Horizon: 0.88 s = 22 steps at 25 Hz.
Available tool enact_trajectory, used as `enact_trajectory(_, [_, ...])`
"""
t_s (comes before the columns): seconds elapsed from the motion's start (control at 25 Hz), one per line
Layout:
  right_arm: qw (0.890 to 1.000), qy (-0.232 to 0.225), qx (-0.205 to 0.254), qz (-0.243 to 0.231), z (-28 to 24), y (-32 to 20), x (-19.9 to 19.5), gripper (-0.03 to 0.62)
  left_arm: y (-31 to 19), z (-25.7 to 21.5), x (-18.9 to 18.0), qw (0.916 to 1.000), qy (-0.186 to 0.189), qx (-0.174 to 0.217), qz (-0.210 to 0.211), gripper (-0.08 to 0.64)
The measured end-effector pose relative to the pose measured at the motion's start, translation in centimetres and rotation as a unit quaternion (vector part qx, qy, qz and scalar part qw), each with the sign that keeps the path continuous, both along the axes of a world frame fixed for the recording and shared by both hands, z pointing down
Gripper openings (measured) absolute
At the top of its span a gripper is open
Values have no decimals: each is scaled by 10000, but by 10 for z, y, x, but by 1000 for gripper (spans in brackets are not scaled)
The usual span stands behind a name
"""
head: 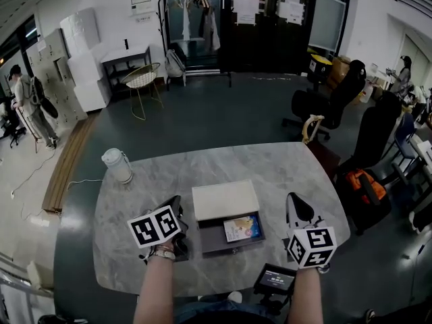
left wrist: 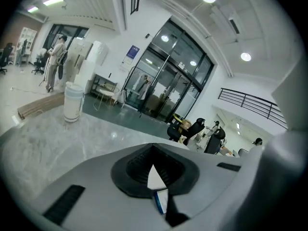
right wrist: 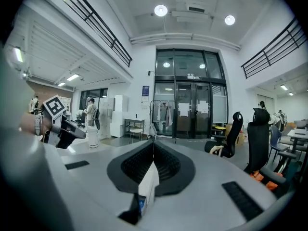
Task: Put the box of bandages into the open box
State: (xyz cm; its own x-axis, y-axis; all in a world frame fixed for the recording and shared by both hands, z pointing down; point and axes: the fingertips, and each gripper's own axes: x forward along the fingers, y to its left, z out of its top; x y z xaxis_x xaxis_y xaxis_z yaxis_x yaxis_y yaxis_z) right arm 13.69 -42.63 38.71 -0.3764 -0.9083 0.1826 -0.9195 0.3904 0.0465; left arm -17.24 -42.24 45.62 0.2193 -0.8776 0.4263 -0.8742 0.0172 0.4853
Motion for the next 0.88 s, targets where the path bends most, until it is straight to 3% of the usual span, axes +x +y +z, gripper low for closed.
enact_trajectory(0.2, [9998,-4,221,-10,-19,-1,-3,25,-10,-45,1,9954,-172,932,105,11])
enact_trajectory(0.48, [9980,63,610,-158,-52,-1,-10,25,-16,-105,-6,9759,-498,2120,124,11])
enact_trajectory(0.6, [9962,57,851,-201,-69,1,-11,25,-13,-133,-5,9603,-928,2627,171,11])
enact_trajectory(0.76, [9922,66,1189,-366,-84,6,-13,25,-2,-162,8,9286,-1355,3430,417,11])
enact_trajectory(0.88, [9917,206,1210,-379,-85,6,-14,25,2,-169,13,9206,-1429,3600,503,11])
